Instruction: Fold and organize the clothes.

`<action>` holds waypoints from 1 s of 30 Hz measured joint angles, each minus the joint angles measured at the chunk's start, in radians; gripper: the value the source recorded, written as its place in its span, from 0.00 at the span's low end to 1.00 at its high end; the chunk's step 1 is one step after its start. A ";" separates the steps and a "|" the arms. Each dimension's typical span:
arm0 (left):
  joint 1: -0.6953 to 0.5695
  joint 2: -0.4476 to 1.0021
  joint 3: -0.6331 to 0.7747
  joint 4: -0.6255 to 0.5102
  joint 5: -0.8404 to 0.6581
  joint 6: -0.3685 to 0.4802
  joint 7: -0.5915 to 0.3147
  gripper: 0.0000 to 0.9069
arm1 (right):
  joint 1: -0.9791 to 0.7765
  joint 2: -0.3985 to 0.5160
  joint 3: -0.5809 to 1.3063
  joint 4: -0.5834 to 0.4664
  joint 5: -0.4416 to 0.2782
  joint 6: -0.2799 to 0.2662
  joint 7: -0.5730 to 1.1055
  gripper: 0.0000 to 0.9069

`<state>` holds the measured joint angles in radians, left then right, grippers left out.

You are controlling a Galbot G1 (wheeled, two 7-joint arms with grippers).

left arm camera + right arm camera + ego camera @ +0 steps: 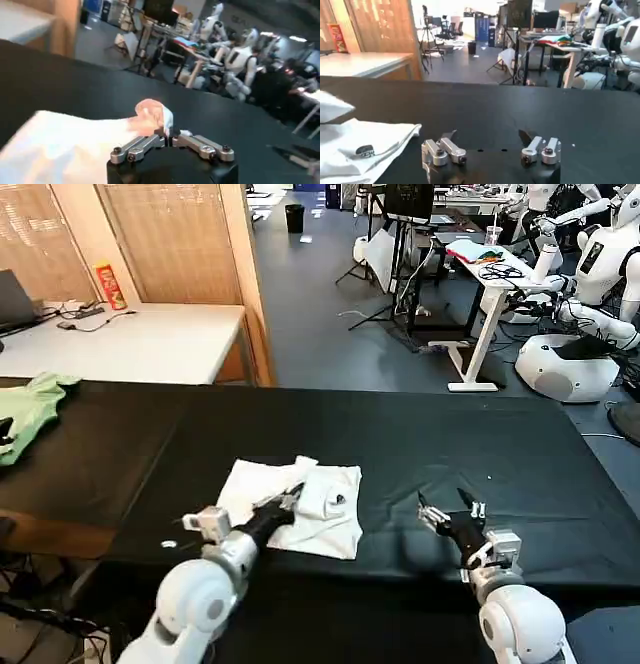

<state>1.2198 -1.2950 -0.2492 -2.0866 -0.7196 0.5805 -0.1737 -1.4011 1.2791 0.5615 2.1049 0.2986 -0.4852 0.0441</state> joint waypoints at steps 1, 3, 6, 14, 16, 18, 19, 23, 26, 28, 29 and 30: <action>-0.002 -0.011 0.008 0.004 0.000 0.000 0.000 0.00 | 0.000 0.000 0.000 0.000 0.000 0.000 0.000 0.97; -0.004 -0.029 0.020 0.011 0.001 0.000 0.000 0.00 | 0.001 0.001 0.000 0.000 0.000 0.000 0.000 0.97; 0.000 -0.049 0.033 0.020 0.005 -0.002 0.001 0.00 | 0.002 0.001 0.000 0.000 0.000 0.000 0.000 0.97; 0.008 -0.100 0.058 0.055 0.085 -0.048 0.011 0.97 | 0.004 -0.002 -0.008 0.002 0.000 0.009 -0.014 0.97; 0.007 -0.116 0.060 0.073 0.114 -0.062 0.011 0.97 | 0.003 -0.006 -0.013 0.006 0.001 0.012 -0.018 0.97; 0.008 -0.129 0.066 0.085 0.123 -0.070 0.012 0.97 | 0.004 -0.010 -0.019 0.005 0.000 0.014 -0.018 0.97; 0.010 -0.137 0.070 0.088 0.125 -0.072 0.012 0.97 | 0.006 -0.012 -0.023 0.003 -0.001 0.015 -0.018 0.97; 0.024 -0.168 0.092 0.091 0.117 -0.075 0.012 0.97 | 0.022 -0.014 -0.041 -0.009 -0.007 0.016 -0.020 0.97; 0.035 -0.197 0.106 0.082 0.087 -0.075 0.011 0.97 | 0.036 -0.017 -0.059 -0.015 -0.005 0.016 -0.027 0.97; 0.032 -0.199 0.104 0.072 0.120 -0.092 0.031 0.97 | 0.048 -0.025 -0.072 -0.018 -0.003 0.017 -0.041 0.97; 0.028 -0.197 0.099 0.064 0.145 -0.106 0.044 0.97 | 0.055 -0.032 -0.081 -0.021 -0.002 0.020 -0.054 0.97; 0.022 -0.190 0.094 0.056 0.174 -0.116 0.056 0.97 | 0.060 -0.037 -0.089 -0.023 -0.001 0.023 -0.064 0.97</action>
<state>1.2420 -1.4846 -0.1552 -2.0311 -0.5452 0.4646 -0.1175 -1.3410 1.2421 0.4722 2.0818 0.2971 -0.4626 -0.0201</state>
